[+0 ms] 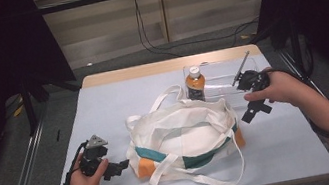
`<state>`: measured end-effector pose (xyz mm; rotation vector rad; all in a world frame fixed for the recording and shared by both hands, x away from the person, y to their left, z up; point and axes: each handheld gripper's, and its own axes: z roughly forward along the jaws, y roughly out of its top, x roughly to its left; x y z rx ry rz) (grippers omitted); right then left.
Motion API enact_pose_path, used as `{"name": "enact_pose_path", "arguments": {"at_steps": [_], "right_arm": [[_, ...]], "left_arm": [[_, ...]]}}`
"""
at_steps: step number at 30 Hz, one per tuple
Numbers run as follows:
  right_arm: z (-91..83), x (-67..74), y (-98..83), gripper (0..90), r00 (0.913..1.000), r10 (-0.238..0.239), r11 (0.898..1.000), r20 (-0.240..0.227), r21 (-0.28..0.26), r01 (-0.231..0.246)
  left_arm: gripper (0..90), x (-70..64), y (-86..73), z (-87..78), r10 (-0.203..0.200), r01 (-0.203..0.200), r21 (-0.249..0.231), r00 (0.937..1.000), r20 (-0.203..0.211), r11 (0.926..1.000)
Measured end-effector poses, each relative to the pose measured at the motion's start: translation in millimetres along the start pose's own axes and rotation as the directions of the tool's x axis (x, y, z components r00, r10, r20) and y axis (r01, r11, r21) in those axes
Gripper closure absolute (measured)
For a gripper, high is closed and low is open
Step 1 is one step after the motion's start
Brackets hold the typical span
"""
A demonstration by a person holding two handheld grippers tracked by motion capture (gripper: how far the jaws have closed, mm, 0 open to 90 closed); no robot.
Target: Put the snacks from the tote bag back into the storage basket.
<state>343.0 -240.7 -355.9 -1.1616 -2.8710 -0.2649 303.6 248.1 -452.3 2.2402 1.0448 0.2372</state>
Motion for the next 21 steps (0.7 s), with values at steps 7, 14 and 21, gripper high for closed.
{"name": "enact_pose_path", "arguments": {"at_steps": [7, 14, 21], "right_arm": [[7.0, 2.7, -8.0, 8.3, 1.0000, 0.001, 1.000, 0.005, 0.020, -0.001], [13.2, 2.8, -17.4, 8.2, 1.0000, 0.002, 1.000, 0.003, 0.015, -0.002], [19.7, 2.0, -26.9, 8.2, 0.9999, 0.006, 1.000, -0.009, 0.008, -0.006]], "left_arm": [[4.6, 0.8, 0.9, -0.3, 0.020, -0.020, 0.014, 0.9998, -0.005, 0.9997], [4.6, 0.4, 1.2, 0.6, 0.029, -0.029, 0.019, 0.9996, -0.004, 0.9994], [4.6, -1.3, 0.9, 2.5, 0.004, -0.004, 0.006, 1.0000, 0.001, 1.0000]]}}
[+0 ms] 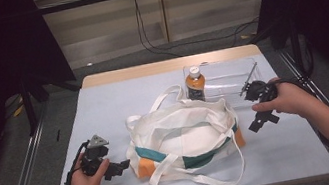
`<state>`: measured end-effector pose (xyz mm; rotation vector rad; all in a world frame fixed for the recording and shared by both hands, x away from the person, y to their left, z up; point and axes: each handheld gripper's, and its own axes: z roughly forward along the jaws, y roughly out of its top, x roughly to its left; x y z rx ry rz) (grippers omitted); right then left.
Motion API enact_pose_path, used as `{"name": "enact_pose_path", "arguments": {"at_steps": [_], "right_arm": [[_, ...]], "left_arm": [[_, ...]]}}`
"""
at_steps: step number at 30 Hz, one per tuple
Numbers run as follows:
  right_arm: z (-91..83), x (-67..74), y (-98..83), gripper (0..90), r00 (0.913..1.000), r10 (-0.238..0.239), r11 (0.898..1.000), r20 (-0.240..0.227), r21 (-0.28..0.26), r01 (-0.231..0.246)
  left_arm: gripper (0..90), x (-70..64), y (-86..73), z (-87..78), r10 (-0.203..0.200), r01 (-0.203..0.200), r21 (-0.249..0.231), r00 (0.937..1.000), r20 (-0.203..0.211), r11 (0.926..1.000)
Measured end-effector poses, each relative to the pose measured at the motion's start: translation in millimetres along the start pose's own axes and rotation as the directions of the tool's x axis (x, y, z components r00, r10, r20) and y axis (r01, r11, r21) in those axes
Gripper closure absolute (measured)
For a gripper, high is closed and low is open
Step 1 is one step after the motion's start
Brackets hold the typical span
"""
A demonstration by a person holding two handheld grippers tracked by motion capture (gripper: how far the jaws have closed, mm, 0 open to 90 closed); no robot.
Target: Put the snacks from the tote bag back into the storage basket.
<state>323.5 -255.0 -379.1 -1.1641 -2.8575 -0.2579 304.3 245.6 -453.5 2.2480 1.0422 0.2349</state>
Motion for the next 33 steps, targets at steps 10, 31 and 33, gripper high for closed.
{"name": "enact_pose_path", "arguments": {"at_steps": [10, 31, 33], "right_arm": [[7.4, -0.4, -9.2, 8.2, 0.9999, -0.002, 1.000, -0.016, -0.029, 0.001], [36.8, 2.8, -33.1, 8.1, 0.9997, -0.004, 0.998, -0.025, -0.066, 0.002], [39.5, 2.7, -36.2, 8.2, 0.9999, 0.001, 0.998, -0.014, -0.059, -0.001]], "left_arm": [[4.6, -0.2, 0.8, 0.7, 0.022, -0.022, 0.021, 0.9998, 0.000, 0.9995], [4.6, -2.4, 1.5, 2.5, 0.004, -0.004, 0.018, 1.0000, -0.003, 0.9998], [4.6, -1.6, 1.6, 1.7, 0.002, -0.002, 0.026, 1.0000, -0.004, 0.9997]]}}
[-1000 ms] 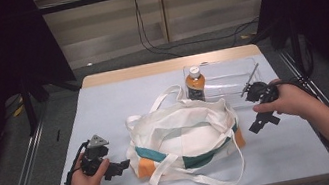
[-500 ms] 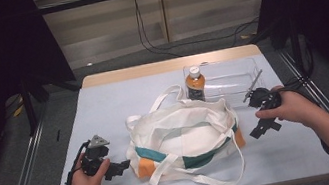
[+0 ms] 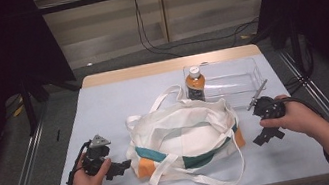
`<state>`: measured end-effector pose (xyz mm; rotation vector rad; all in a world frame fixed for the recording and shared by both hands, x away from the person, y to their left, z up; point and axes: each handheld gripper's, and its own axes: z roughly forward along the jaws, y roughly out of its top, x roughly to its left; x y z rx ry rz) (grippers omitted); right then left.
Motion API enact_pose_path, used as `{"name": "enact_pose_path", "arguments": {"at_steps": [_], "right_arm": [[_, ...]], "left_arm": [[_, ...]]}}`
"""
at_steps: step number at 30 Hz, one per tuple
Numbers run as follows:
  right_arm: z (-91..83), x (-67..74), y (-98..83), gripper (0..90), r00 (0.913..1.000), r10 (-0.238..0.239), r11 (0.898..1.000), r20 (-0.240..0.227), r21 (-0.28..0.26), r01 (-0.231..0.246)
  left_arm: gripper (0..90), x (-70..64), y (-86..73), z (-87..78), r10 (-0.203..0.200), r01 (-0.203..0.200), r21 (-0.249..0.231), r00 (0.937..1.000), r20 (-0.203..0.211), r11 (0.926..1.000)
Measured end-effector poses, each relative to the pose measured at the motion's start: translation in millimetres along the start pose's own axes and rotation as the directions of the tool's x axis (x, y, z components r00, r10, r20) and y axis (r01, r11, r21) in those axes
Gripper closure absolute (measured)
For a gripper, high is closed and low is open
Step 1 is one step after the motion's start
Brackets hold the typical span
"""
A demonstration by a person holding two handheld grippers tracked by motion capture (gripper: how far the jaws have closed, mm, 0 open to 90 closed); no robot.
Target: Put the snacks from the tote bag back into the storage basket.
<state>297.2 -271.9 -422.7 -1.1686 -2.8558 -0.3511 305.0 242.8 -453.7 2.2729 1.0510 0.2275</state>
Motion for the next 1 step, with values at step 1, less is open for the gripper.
{"name": "enact_pose_path", "arguments": {"at_steps": [1], "right_arm": [[1.5, 0.0, -1.9, 8.2, 1.0000, 0.003, 1.000, -0.002, -0.002, -0.003]], "left_arm": [[4.6, 0.1, -0.1, 0.1, -0.002, 0.002, -0.003, 1.0000, -0.001, 1.0000]]}}
